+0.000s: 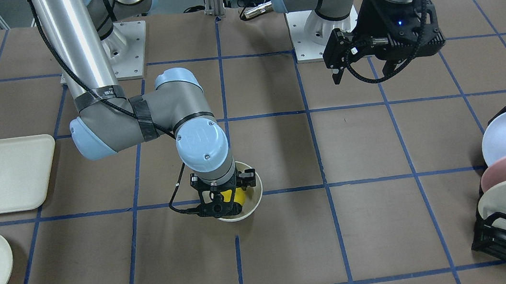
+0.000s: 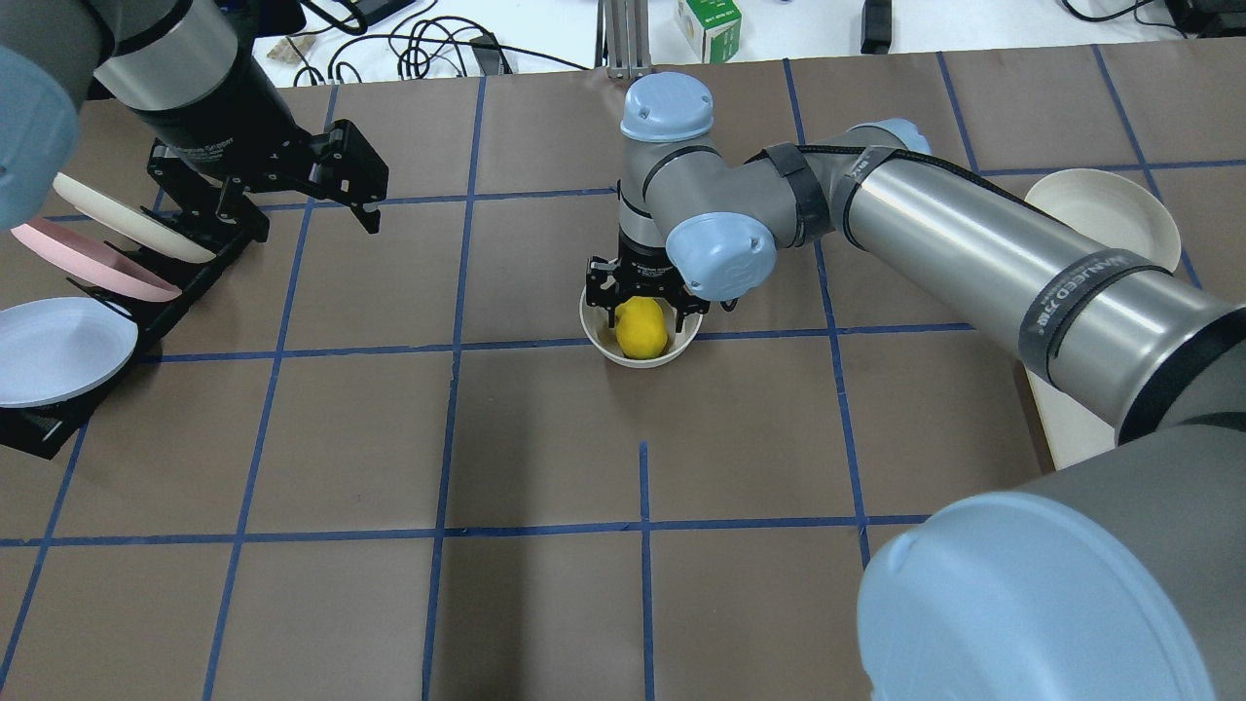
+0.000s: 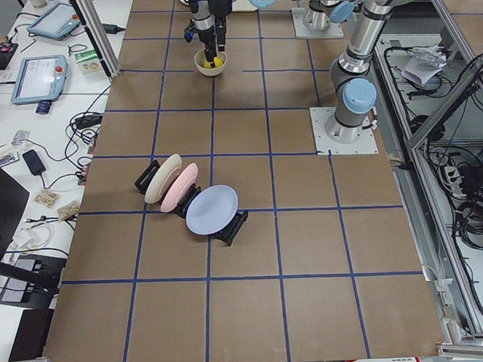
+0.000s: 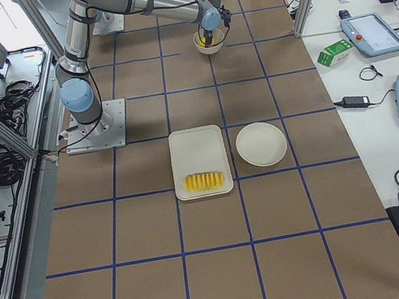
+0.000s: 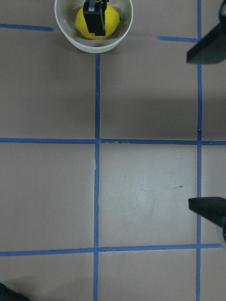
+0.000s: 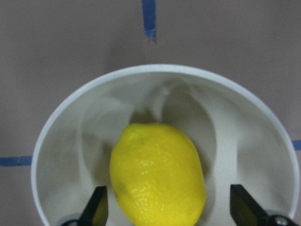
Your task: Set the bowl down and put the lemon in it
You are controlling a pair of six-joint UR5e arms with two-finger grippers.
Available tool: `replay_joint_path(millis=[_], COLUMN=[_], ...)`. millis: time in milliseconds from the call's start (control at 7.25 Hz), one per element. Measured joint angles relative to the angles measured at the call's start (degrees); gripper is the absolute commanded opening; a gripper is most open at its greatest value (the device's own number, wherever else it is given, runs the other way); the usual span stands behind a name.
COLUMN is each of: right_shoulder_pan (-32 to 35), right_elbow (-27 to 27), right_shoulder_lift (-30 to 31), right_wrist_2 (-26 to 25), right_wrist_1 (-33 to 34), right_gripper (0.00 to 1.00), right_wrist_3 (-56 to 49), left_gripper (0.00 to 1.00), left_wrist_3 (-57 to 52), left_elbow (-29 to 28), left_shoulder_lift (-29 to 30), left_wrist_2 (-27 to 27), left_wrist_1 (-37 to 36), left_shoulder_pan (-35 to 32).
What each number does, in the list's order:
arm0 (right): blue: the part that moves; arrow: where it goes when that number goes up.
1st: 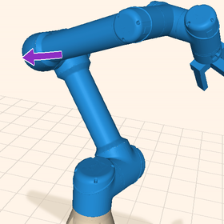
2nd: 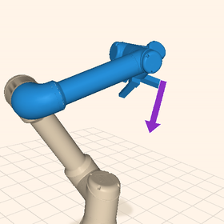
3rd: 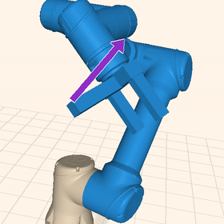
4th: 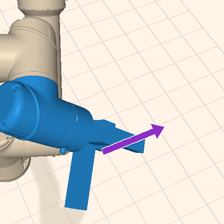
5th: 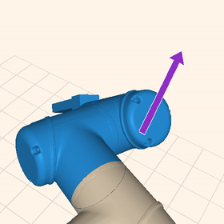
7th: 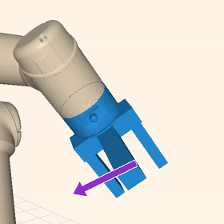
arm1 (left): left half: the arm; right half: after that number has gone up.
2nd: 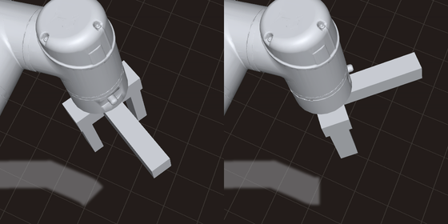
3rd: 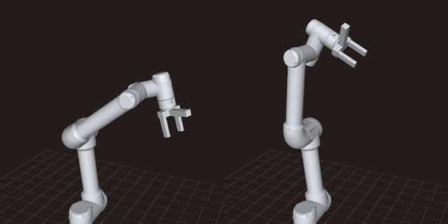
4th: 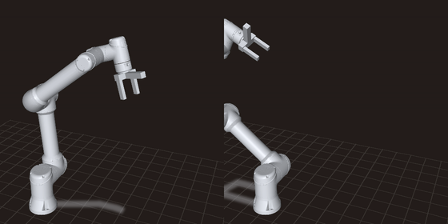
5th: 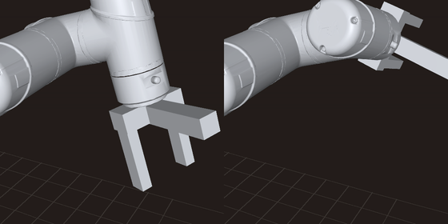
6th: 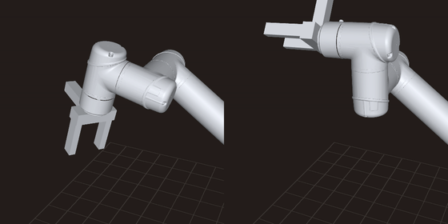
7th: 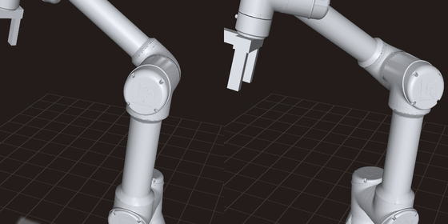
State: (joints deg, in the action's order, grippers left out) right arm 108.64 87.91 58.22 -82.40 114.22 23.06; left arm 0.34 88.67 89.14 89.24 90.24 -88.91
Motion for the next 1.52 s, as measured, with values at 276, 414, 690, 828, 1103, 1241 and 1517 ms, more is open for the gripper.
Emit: replay_joint_path(millis=[276, 414, 690, 828, 1103, 1241, 1517], right_shoulder_pan=[-0.6, -1.4, -6.1, -9.6, -16.9, -19.2, -20.6], right_elbow=[-0.4, -0.6, -1.4, -1.7, -1.7, -1.4, -1.2], right_shoulder_lift=[2.5, 4.9, 11.1, 14.6, 22.0, 25.4, 29.5], right_wrist_2=[-0.6, -1.1, -3.4, -4.3, -7.9, -8.8, -9.1], right_wrist_1=[-0.6, -2.2, -8.4, -12.4, -21.0, -24.3, -28.2], right_gripper=[1.0, 1.0, 1.0, 1.0, 1.0, 1.0, 1.0], right_wrist_3=[0.0, -0.1, -1.7, -4.6, -13.5, -15.7, -16.9], left_gripper=[1.0, 1.0, 1.0, 1.0, 1.0, 1.0, 1.0], left_wrist_3=[-0.1, -0.1, -0.1, -0.1, -0.2, -0.2, -0.4], left_elbow=[0.0, 0.0, 0.0, 0.0, 0.1, 0.1, 0.1], left_shoulder_lift=[-0.1, -0.2, -0.2, -0.3, -0.3, -0.3, -0.4], left_wrist_2=[0.0, 0.0, 0.1, 0.1, 0.1, 0.1, 0.2], left_wrist_1=[-0.1, -0.1, -0.1, -0.1, 0.0, 0.0, 0.0], left_shoulder_pan=[0.0, 0.0, 0.0, 0.1, 0.0, 0.1, 0.1])
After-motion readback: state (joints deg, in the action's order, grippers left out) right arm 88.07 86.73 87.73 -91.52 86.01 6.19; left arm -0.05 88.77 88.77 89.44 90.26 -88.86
